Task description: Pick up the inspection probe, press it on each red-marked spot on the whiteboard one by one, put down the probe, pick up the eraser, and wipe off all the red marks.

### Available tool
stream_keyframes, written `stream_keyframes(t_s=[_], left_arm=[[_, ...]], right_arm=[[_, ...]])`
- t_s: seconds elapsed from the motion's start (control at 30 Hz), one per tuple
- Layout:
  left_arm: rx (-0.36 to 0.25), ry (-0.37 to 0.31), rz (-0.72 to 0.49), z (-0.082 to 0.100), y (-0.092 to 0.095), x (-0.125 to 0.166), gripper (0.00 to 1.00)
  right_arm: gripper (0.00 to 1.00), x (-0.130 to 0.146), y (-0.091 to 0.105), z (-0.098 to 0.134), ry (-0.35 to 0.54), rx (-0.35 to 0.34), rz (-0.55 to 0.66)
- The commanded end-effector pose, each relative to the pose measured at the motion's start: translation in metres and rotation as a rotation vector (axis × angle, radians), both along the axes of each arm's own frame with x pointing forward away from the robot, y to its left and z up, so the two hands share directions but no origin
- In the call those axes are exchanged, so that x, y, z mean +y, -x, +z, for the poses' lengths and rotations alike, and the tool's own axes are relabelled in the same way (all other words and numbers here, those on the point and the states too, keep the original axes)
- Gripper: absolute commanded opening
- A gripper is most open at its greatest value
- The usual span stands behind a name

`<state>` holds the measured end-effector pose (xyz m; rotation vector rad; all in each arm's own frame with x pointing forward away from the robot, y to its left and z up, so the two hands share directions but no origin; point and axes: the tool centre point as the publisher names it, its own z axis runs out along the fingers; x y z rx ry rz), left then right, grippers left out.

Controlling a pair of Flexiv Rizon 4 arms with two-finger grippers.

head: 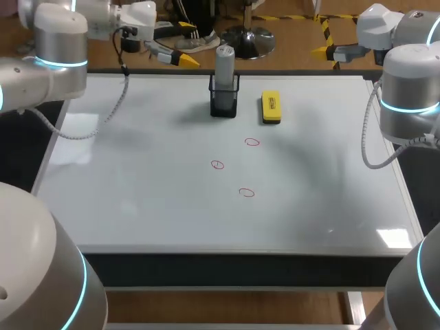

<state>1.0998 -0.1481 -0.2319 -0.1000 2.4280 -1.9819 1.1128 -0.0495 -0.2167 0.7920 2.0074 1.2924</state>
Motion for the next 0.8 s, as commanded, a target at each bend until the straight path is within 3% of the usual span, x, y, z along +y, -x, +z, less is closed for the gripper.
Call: stream_keyframes(t_s=[0.03,0.33,0.8], left_arm=[[0.002,0.011,0.003,-0.007,0.001,-0.011,1.0],[0.01,0.033,-0.008,-0.013,0.011,-0.03,1.0],[0.011,0.022,-0.054,-0.026,0.004,-0.054,1.0]], right_arm=[[1.0,0.0,0.0,0.0,0.0,0.001,0.001],[1.0,0.0,0.0,0.0,0.0,0.001,0.001],[1.0,0.0,0.0,0.0,0.0,0.001,0.001]])
